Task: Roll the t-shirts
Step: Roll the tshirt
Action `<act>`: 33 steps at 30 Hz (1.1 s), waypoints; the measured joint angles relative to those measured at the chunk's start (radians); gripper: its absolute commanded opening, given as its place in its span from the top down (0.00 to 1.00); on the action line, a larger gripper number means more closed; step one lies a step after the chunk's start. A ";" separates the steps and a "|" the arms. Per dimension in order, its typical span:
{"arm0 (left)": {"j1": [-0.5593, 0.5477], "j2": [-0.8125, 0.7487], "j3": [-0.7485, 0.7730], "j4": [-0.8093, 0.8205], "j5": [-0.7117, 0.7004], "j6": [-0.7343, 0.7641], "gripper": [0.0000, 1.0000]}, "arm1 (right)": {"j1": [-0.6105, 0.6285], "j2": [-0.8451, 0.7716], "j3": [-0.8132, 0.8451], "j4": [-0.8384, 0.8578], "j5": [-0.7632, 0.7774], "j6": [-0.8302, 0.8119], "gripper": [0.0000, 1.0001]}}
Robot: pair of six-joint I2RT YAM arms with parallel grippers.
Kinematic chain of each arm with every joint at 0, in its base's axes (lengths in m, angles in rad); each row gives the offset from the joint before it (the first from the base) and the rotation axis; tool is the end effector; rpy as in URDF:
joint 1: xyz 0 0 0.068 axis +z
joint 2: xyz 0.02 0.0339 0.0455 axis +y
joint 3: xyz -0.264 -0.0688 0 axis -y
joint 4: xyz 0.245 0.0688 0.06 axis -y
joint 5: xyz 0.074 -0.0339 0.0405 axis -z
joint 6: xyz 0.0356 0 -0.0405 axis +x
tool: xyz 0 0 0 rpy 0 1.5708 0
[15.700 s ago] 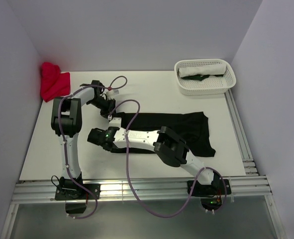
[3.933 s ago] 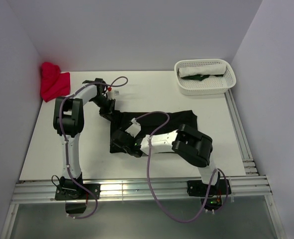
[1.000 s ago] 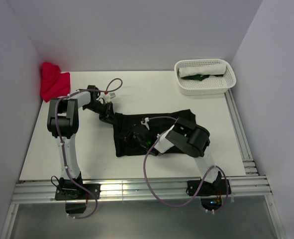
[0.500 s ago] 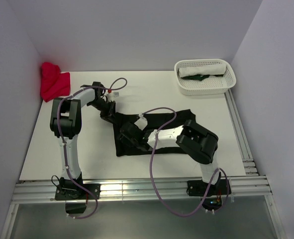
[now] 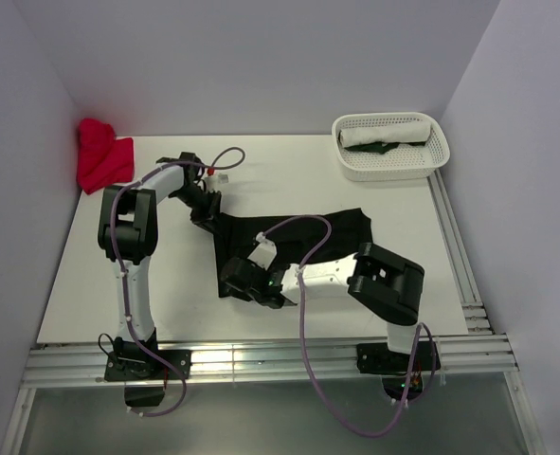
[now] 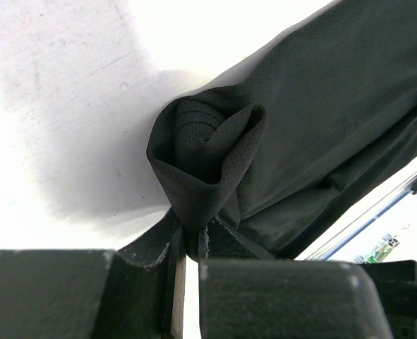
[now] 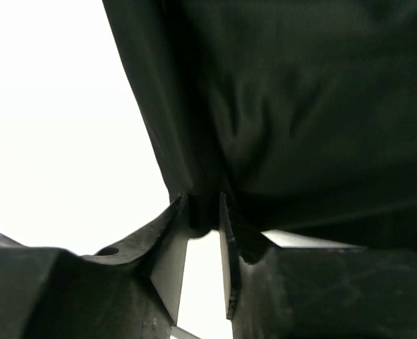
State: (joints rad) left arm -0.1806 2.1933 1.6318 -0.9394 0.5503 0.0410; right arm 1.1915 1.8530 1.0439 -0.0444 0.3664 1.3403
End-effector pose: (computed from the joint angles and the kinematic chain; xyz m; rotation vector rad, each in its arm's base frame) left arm 0.4104 -0.0939 0.1442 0.3604 2.9722 -0.8504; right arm 0.1513 0.3450 0.1504 0.3569 2.4661 0.7506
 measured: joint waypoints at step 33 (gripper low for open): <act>-0.024 0.011 0.036 -0.036 -0.050 0.010 0.99 | 0.006 0.342 0.719 -0.516 0.378 -0.382 0.57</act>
State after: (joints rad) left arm -0.2047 2.2044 1.6676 -0.9756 0.4999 0.0505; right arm 1.1976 2.1952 1.7634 -0.5602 0.7441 0.9581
